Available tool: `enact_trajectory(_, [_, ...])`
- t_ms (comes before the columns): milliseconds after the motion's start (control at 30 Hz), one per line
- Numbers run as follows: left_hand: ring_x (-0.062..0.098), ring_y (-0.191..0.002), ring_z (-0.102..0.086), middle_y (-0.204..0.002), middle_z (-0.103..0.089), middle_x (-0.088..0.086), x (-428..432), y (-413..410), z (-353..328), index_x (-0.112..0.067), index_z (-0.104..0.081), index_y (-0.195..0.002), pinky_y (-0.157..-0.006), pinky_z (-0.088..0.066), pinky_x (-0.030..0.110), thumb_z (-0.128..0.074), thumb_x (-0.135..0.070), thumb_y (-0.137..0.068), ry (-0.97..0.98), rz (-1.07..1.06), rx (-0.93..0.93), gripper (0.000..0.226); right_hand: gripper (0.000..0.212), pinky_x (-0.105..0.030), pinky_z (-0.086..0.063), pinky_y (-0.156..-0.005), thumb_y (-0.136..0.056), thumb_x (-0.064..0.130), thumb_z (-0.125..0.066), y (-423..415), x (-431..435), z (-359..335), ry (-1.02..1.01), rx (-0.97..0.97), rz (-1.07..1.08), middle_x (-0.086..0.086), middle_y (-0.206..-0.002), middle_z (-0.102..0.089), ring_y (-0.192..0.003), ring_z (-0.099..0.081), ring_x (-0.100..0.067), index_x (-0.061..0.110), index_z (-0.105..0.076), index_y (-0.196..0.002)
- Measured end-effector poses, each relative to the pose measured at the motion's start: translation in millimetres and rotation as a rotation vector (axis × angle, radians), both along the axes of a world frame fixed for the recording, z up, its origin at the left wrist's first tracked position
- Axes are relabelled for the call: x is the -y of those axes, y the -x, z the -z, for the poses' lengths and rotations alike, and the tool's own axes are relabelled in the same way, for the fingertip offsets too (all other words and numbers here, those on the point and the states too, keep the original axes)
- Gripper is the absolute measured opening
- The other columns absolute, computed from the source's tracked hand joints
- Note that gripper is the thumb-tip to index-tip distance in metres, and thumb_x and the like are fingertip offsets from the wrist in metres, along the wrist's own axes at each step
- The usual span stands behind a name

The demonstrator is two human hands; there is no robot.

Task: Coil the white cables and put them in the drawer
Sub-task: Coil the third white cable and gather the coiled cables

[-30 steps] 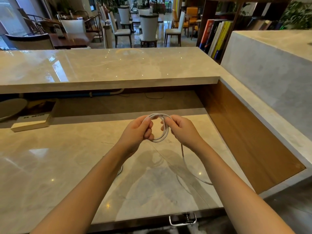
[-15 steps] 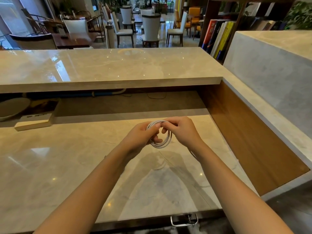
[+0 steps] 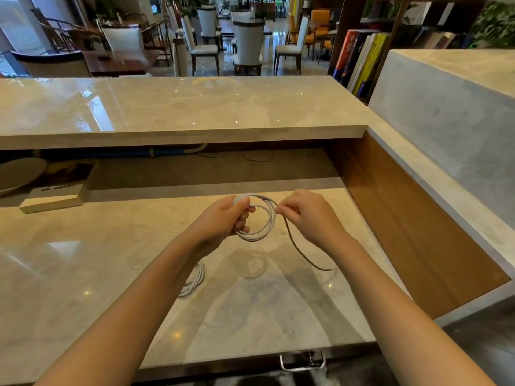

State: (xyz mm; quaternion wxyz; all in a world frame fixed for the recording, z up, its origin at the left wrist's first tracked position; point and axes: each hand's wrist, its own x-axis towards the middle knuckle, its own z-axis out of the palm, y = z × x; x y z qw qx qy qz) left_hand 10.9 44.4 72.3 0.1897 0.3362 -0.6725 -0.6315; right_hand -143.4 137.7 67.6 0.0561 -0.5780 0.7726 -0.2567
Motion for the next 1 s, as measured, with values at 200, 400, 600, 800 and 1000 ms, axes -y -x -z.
enact_trajectory(200, [0.006,-0.051,-0.038,-0.066,-0.042,0.000,-1.6,1.4,-4.6,-0.008,-0.056,-0.094,-0.061,-0.046,0.023,-0.034,-0.022,-0.101,0.018,0.006,-0.017,0.027,0.022,-0.021,-0.057,-0.061,-0.093,0.012,-0.052,-15.5,3.6,-4.1,0.005,0.847,0.039,-0.011,-0.075,-0.071,-0.067,-0.069,-0.018,0.004,-0.072,-0.087])
enact_trajectory(400, [0.009,-0.064,-0.050,-0.075,-0.051,-0.005,-1.6,6.1,-4.1,-0.014,-0.052,-0.096,-0.057,-0.042,0.019,-0.037,-0.022,-0.099,0.437,-0.141,0.114,0.017,0.021,-0.032,-0.056,-0.081,-0.087,0.018,-0.061,-15.9,2.8,-3.2,-0.005,1.223,-0.017,-0.005,-0.090,-0.074,-0.088,-0.068,-0.017,0.005,-0.072,-0.098])
enact_trajectory(600, [0.017,-0.074,-0.052,-0.080,-0.055,0.002,4.6,10.7,11.9,-0.015,-0.050,-0.093,-0.058,-0.040,0.026,-0.036,-0.024,-0.099,0.617,-0.239,0.224,0.017,0.026,-0.038,-0.052,-0.089,-0.085,0.025,-0.064,-26.0,0.4,1.9,0.046,1.349,-0.026,-0.004,-0.096,-0.072,-0.098,-0.063,-0.016,0.006,-0.071,-0.102])
enact_trajectory(800, [0.028,-0.087,-0.059,-0.095,-0.062,0.014,-0.5,18.6,17.8,-0.014,-0.049,-0.094,-0.063,-0.044,0.031,-0.038,-0.024,-0.099,0.602,-0.217,0.276,0.016,0.010,-0.027,-0.051,-0.078,-0.086,0.015,-0.064,-35.0,3.3,6.4,0.085,1.016,0.089,-0.002,-0.087,-0.068,-0.081,-0.061,-0.013,0.011,-0.070,-0.091])
enact_trajectory(1000, [0.013,-0.071,-0.052,-0.080,-0.056,0.001,6.7,16.3,5.8,-0.010,-0.054,-0.102,-0.061,-0.042,0.024,-0.037,-0.026,-0.099,0.486,-0.091,0.230,0.024,0.022,-0.028,-0.042,-0.077,-0.093,0.020,-0.053,-30.9,5.4,7.5,0.041,1.430,0.146,0.003,-0.069,-0.067,-0.074,-0.057,-0.010,0.012,-0.070,-0.082])
